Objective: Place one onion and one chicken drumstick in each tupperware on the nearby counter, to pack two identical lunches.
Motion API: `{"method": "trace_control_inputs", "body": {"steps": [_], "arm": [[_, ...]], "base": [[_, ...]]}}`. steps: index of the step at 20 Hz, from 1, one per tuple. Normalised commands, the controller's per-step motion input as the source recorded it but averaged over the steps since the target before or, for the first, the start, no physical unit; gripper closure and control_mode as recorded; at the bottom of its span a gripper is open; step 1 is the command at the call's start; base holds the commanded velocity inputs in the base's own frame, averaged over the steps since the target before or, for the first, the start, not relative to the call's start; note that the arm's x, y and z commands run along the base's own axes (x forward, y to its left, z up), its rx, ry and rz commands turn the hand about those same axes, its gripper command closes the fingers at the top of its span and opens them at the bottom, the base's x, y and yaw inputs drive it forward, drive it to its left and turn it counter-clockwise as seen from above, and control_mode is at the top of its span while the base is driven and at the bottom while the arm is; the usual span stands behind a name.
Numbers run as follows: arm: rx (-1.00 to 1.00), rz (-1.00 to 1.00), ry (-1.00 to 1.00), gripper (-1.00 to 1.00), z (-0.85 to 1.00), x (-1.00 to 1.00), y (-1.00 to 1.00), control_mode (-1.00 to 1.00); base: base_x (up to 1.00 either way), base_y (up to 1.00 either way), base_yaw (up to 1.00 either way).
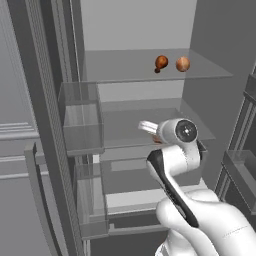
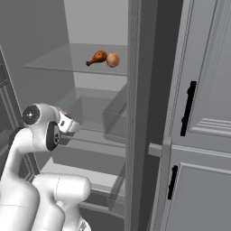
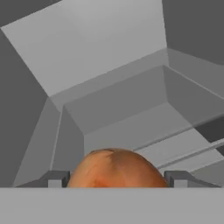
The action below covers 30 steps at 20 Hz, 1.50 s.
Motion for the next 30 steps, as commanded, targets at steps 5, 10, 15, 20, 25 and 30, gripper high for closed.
{"method": "trace_control_inputs", "body": {"steps": [5, 10, 15, 20, 25, 30], "arm": [[0.02, 0.0, -0.06, 1.0, 0.32, -1.0, -0.28, -1.0], [0.04, 0.0, 0.0, 1.0, 0.38, -0.8, -0.12, 1.0], [0.0, 0.0, 0.0, 1.0, 0.0, 0.0, 0.0, 1.0], [0.0, 0.0, 0.0, 1.0, 0.0, 0.0, 0.0, 1.0], [0.0, 0.0, 0.0, 1.0, 0.0, 0.0, 0.0, 1.0], [0.0, 0.0, 0.0, 1.0, 0.0, 0.0, 0.0, 1.0]], "base": [[0.0, 0.0, 0.0], [-0.2, 0.0, 0.0], [-1.0, 0.05, 0.03], [-0.9, 0.77, 0.16], [-0.2, 1.0, 0.27], [0.01, 1.0, 0.25]]}}
